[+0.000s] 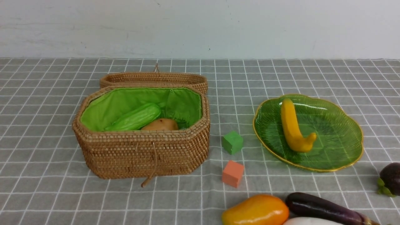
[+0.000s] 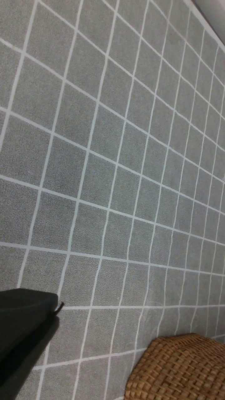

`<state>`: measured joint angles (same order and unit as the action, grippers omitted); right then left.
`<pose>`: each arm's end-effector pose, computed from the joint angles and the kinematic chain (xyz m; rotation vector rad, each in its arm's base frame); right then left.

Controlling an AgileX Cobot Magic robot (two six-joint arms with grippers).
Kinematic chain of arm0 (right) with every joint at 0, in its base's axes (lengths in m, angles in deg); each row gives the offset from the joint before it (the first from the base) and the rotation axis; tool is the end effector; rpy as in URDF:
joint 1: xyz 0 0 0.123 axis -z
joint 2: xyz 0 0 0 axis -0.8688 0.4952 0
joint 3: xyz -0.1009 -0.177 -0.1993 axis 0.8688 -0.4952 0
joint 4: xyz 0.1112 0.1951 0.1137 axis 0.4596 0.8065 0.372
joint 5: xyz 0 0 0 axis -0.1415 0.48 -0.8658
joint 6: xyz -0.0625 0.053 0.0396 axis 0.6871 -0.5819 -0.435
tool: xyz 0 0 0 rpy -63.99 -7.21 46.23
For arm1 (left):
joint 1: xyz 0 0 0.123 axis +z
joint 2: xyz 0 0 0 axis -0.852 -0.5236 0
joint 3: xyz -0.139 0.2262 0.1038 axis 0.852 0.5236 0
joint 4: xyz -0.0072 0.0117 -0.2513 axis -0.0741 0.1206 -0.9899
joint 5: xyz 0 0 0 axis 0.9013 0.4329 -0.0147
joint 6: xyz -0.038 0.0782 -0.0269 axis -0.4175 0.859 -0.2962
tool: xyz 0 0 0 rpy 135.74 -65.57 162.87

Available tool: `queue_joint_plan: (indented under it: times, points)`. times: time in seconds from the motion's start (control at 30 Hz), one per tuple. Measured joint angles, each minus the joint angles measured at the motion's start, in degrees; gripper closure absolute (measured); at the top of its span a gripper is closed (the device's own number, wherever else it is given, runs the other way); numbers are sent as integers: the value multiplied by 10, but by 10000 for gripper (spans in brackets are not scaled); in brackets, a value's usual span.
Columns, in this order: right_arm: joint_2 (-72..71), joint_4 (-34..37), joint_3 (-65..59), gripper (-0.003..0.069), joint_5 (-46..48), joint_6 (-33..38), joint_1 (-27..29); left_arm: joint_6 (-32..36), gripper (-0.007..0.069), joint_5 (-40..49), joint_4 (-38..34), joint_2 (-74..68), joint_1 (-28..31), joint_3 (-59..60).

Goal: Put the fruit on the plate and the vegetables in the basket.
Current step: Take a daikon with your right arm and place it on the basket on the left.

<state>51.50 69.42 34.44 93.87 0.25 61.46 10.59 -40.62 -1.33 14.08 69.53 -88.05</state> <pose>0.0520 -0.0007 0.1738 0.1504 1.8707 0.0882 0.0497 0.0128 0.1673 -0.2685 1.9025 0.1191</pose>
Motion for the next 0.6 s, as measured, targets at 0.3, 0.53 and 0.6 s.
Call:
queue_joint_plan:
  times: [0.3, 0.53, 0.6]
  points:
    - [0, 47, -7, 419, -189, 0, 0, 0, 619, 0, 0, 0, 0, 0]
    - [0, 63, -7, 419, -331, 0, 0, 0, 613, 0, 0, 0, 0, 0]
    - [0, 63, -7, 419, -364, 0, 0, 0, 610, 0, 0, 0, 0, 0]
